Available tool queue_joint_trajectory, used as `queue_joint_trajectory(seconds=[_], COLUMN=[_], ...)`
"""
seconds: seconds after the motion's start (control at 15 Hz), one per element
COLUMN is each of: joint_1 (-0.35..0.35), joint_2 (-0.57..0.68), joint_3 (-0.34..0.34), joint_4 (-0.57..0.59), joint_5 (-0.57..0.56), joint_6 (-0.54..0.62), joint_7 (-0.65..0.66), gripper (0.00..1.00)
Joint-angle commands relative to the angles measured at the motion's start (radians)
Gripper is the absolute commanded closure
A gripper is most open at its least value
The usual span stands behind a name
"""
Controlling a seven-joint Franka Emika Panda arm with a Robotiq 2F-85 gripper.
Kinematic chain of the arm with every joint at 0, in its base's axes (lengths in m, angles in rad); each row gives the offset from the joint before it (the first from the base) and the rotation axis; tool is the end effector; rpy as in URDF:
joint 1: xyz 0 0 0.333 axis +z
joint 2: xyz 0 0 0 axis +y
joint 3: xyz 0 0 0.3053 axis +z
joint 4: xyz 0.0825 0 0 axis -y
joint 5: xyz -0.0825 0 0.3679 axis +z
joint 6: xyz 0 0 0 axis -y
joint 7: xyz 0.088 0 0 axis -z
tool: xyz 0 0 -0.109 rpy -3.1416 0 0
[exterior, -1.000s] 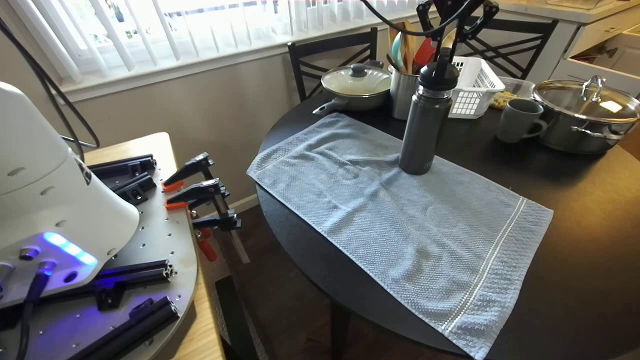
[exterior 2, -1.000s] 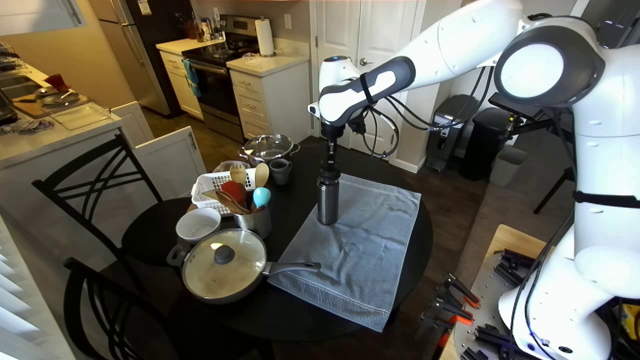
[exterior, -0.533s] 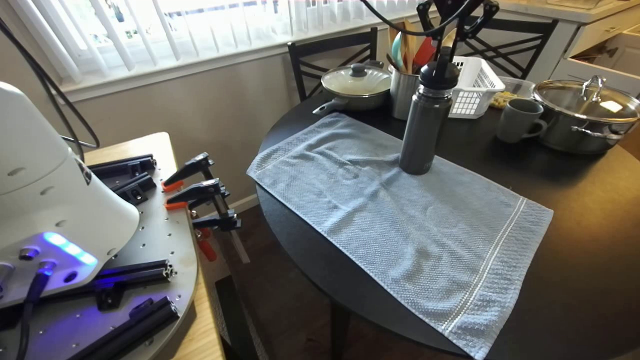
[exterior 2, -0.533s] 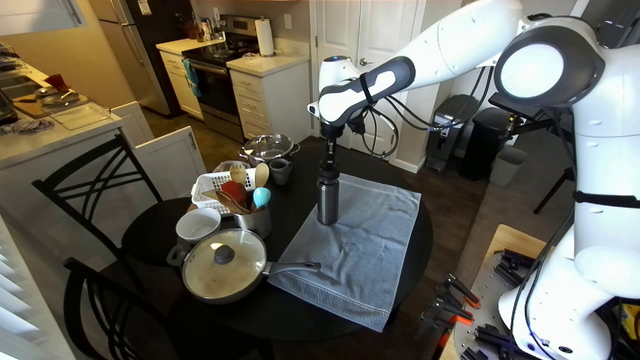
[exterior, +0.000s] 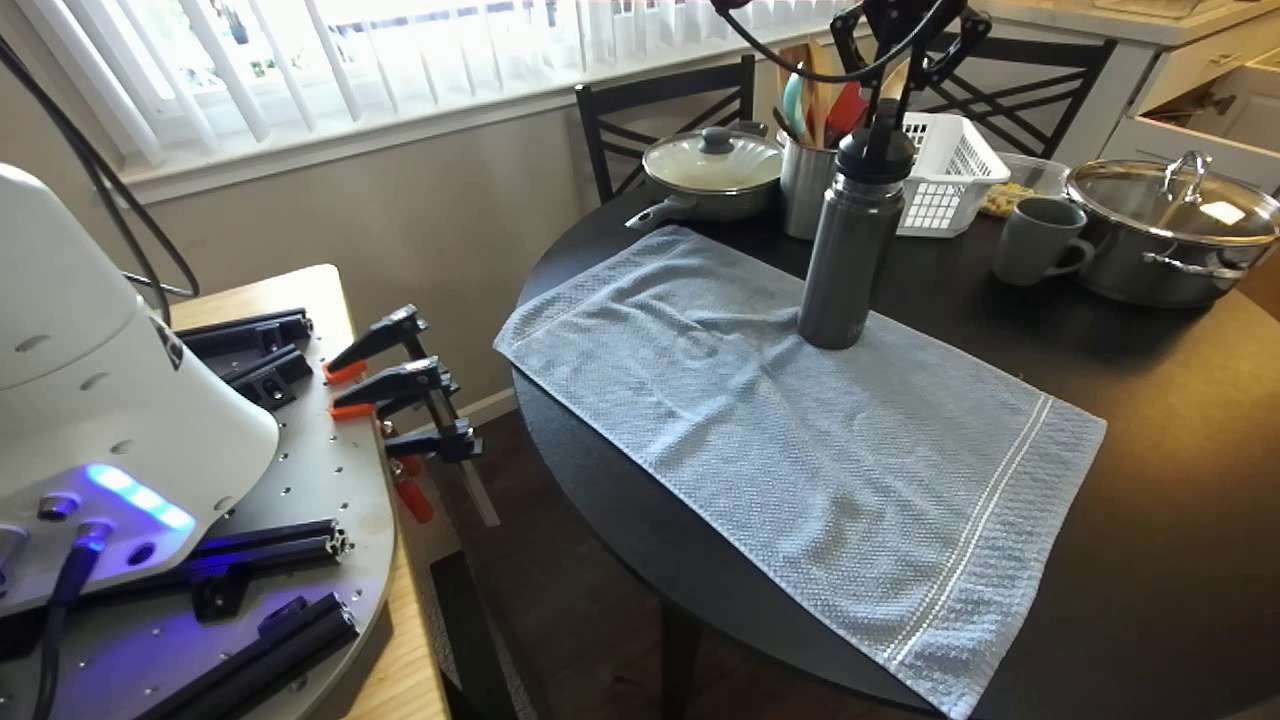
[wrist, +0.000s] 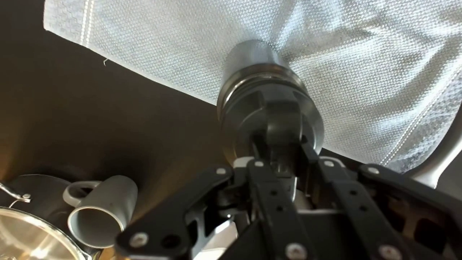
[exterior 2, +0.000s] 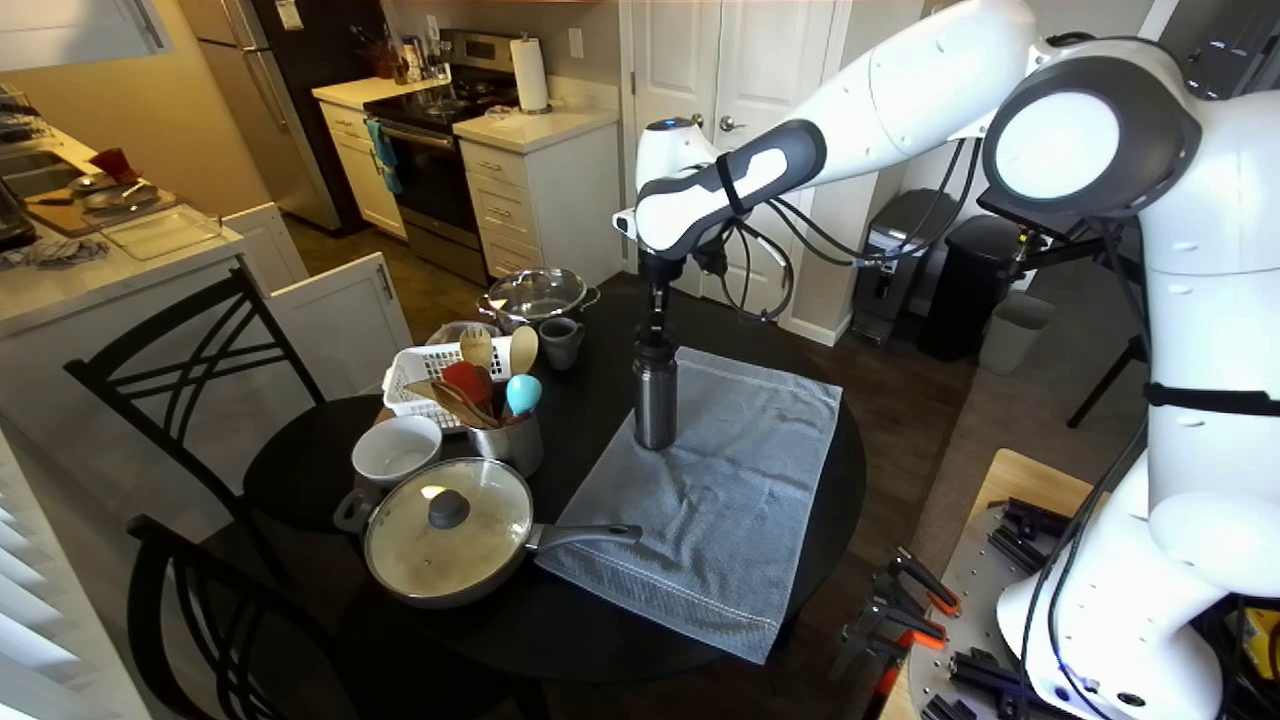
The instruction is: Put the black lid on the bottle
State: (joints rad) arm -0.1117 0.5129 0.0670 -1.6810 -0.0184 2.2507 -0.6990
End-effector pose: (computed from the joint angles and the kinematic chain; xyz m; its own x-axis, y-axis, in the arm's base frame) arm 0.6617 -0.0350 0.3076 0.7909 0.6094 0.0559 0.6092 -0.7927 0.0236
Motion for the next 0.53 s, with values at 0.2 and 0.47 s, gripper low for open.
queue_joint_trajectory(seconds=[0.2, 0.47], joint_1=[0.001, 0.003], joint_2=[-0.005, -0.004], joint_3=[-0.002, -0.003], joint_4=[-0.022, -0.029], joint_5=[-0.001, -0.006], joint_6=[0.034, 0.034], joint_7=[0.027, 0.026], gripper=[0.94, 0.94])
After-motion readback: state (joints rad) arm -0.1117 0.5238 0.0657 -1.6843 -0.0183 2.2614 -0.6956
